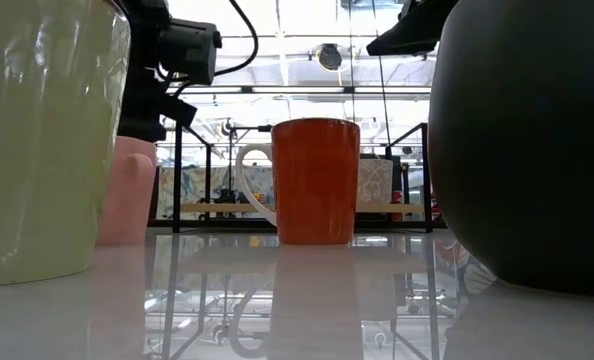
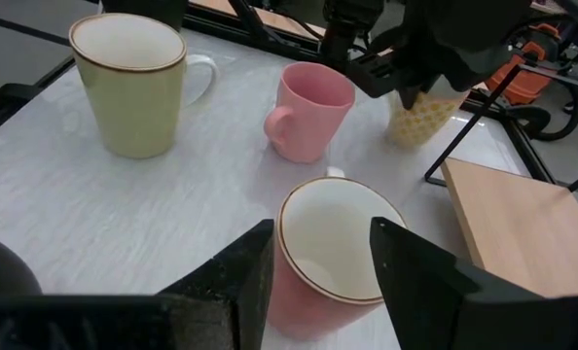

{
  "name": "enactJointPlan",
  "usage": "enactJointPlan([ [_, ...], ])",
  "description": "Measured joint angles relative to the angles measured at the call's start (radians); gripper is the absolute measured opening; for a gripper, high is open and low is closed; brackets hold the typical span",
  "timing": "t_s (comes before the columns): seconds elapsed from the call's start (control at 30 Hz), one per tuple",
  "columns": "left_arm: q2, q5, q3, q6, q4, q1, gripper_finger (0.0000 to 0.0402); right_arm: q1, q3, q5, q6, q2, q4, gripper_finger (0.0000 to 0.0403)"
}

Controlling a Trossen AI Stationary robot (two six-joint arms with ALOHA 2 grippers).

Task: Place coffee mugs
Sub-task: Put the yellow mug on the shelf

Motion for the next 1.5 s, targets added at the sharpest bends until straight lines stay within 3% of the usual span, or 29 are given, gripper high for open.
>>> enactJointPlan([
  [0.07,-0.007,-0.008,-0.001,0.005,-0.010,-0.001,0.0020,0.000,0.000,0.000,0.000,0.000,-0.001,0.0162],
  [0.47,-0.177,0.019,0.002,-0.033,-0.192,-0.027,0.0021,0.000,0.000,0.000,0.000,0.000,-0.006,0.0162],
  [0.73,-0.290,0.016,0.135,-0.020,-0.289,-0.117,0.0021,0.000,0.000,0.000,0.000,0.000,0.009,0.0162],
  [1.0,-0.300,-0.076,0.336,0.064,-0.259,-0.227,0.0021,0.000,0.000,0.000,0.032,0.000,0.075,0.0162],
  [1.5,-0.252,-0.073,0.533,0.274,-0.101,-0.339,0.0021,-0.006,0.000,0.026,0.101,0.000,0.161,0.0162],
])
